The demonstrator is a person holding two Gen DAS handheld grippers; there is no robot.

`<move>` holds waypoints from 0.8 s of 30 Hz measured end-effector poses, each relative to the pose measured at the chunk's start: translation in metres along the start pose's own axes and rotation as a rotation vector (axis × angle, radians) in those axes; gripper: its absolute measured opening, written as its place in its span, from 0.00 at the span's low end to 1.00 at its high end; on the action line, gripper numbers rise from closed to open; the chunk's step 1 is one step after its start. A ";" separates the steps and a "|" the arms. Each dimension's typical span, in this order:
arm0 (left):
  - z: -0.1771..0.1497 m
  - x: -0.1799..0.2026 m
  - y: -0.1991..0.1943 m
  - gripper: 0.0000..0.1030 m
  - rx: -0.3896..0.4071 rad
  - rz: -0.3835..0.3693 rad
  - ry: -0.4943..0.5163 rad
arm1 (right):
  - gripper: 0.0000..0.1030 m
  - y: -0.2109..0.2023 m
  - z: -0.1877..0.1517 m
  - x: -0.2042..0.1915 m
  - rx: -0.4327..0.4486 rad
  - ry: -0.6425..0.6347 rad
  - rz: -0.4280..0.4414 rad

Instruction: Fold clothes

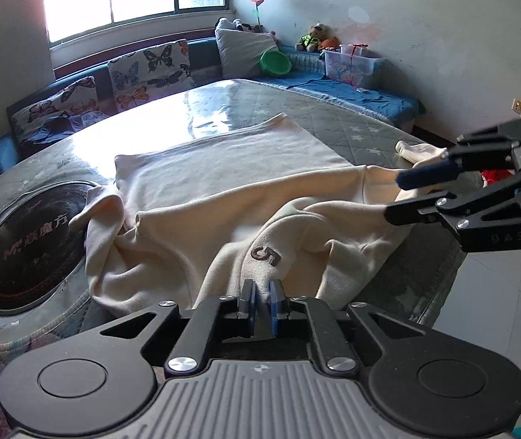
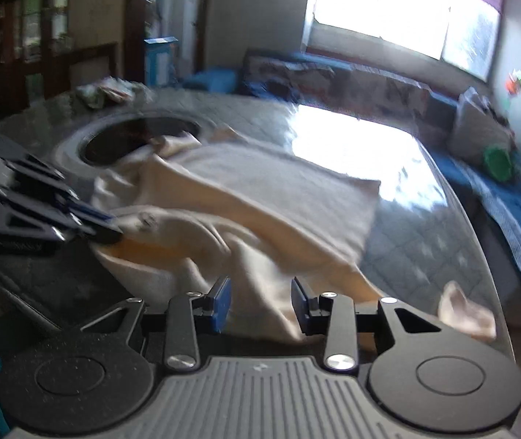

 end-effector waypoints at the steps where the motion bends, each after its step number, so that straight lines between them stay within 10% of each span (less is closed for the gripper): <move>1: 0.000 -0.001 0.001 0.08 -0.003 0.002 -0.004 | 0.35 0.003 0.005 -0.005 0.003 -0.013 0.021; 8: -0.001 -0.005 0.002 0.09 -0.007 0.013 -0.028 | 0.33 0.045 0.016 -0.022 -0.038 -0.047 0.096; 12: -0.001 -0.007 0.002 0.09 -0.001 0.008 -0.042 | 0.10 0.059 0.010 -0.023 -0.062 -0.034 0.096; 24: -0.019 -0.015 -0.014 0.09 0.015 -0.052 -0.019 | 0.04 0.001 -0.007 -0.033 -0.063 -0.062 0.205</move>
Point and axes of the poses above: each gripper's, at about its wrist camera, not at the fingertips, and y roughly the way its jaws point, x to its right, z to its top, the point moved 1 cm from there along y, roughly the way its jaws point, and after that the axes turned 13 degrees about z, right-handed, at the moved point
